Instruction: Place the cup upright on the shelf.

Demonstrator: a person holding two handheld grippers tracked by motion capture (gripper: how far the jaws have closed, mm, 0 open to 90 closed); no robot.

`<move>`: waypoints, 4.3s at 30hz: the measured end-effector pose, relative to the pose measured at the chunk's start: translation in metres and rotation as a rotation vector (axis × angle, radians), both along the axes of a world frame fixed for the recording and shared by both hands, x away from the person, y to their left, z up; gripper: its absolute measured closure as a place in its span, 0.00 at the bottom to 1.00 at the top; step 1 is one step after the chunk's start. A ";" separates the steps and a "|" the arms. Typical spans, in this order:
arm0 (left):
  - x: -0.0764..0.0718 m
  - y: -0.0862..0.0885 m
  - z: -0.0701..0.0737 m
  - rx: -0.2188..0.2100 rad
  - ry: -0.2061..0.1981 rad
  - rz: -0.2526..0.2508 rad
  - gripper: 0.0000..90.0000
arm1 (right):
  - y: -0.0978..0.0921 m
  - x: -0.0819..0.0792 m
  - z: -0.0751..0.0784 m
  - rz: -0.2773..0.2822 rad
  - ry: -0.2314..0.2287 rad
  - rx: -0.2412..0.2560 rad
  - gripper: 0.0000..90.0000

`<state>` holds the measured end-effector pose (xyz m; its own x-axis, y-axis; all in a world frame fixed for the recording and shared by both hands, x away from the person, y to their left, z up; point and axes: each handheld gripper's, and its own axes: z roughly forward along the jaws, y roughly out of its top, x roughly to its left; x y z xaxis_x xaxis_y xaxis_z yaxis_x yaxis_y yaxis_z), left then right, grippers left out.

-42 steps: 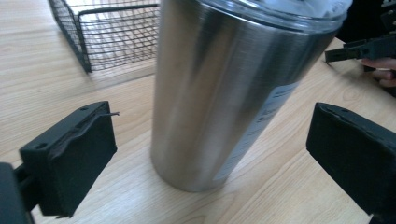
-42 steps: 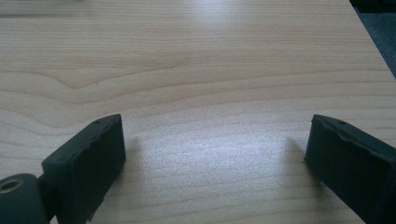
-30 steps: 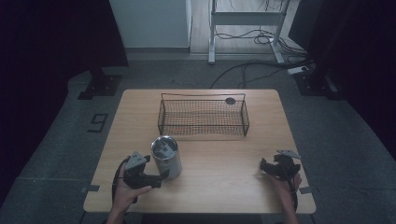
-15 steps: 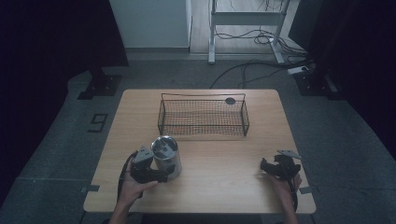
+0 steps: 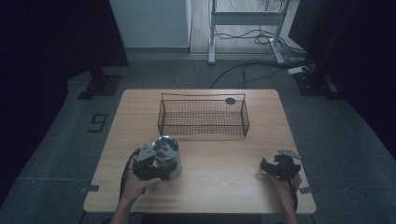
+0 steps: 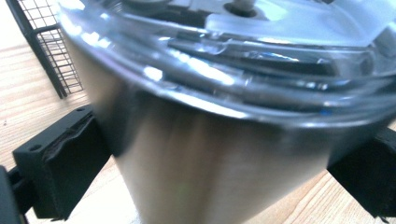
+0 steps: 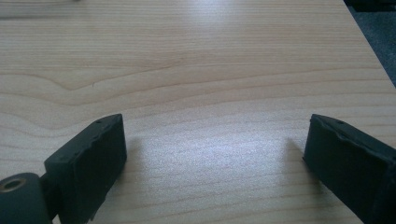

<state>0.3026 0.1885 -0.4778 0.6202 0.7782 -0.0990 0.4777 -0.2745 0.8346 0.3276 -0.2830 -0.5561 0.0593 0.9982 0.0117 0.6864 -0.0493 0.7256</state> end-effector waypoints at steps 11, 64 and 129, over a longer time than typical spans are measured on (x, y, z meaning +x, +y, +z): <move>-0.001 -0.004 -0.002 0.009 -0.045 0.025 0.00 | 0.000 0.000 0.000 0.001 0.002 -0.001 0.06; -0.002 -0.010 0.000 -0.066 -0.137 0.101 0.04 | 0.000 0.000 0.000 0.001 0.002 0.000 0.06; 0.002 0.005 0.045 -0.177 -0.155 0.106 0.04 | 0.000 0.001 0.000 -0.003 0.000 -0.001 0.06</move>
<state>0.3044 0.1935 -0.4323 0.5545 0.8186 -0.1498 0.3588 -0.0727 0.9306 0.3282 -0.2832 -0.5560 0.0623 0.9980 0.0109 0.6865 -0.0508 0.7254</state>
